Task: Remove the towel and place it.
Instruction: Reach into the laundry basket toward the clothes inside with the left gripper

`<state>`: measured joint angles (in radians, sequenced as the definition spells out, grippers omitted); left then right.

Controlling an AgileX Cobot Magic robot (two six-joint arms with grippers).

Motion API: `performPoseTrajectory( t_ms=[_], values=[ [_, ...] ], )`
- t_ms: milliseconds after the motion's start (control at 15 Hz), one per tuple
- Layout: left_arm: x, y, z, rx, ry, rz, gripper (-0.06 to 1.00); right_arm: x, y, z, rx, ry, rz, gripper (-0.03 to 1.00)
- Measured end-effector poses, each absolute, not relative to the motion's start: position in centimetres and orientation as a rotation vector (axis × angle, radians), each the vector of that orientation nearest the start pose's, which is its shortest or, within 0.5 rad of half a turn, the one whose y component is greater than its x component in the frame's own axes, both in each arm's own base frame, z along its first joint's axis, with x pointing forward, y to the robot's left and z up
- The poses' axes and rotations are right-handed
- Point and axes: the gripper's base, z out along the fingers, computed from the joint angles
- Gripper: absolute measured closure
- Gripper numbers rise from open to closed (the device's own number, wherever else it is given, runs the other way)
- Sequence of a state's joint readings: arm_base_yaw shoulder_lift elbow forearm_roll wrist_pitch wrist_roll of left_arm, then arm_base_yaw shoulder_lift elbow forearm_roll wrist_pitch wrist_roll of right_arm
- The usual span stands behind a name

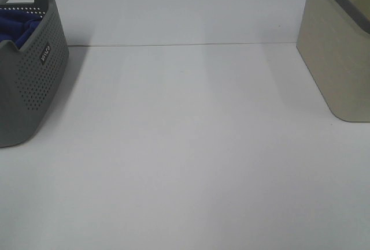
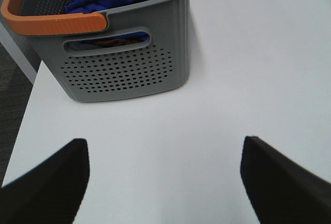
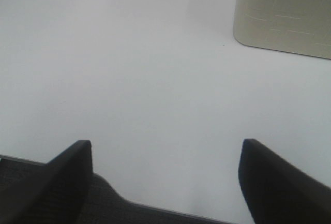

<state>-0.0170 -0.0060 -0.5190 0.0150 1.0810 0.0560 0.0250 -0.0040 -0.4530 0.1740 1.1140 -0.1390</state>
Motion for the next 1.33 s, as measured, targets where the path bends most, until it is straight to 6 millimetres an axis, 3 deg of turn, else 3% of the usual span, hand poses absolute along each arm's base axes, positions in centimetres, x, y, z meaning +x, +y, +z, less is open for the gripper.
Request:
performPoseTrajectory(
  t_ms=[867, 1333],
  values=[
    [-0.89, 0.14, 28.08, 0.073, 2.038, 0.042, 0.18, -0.35, 1.15, 26.07, -0.25, 2.117, 0.068, 0.2],
    [-0.89, 0.14, 28.08, 0.073, 2.038, 0.042, 0.18, -0.32, 0.75, 26.03, -0.163, 2.131, 0.056, 0.2]
  ],
)
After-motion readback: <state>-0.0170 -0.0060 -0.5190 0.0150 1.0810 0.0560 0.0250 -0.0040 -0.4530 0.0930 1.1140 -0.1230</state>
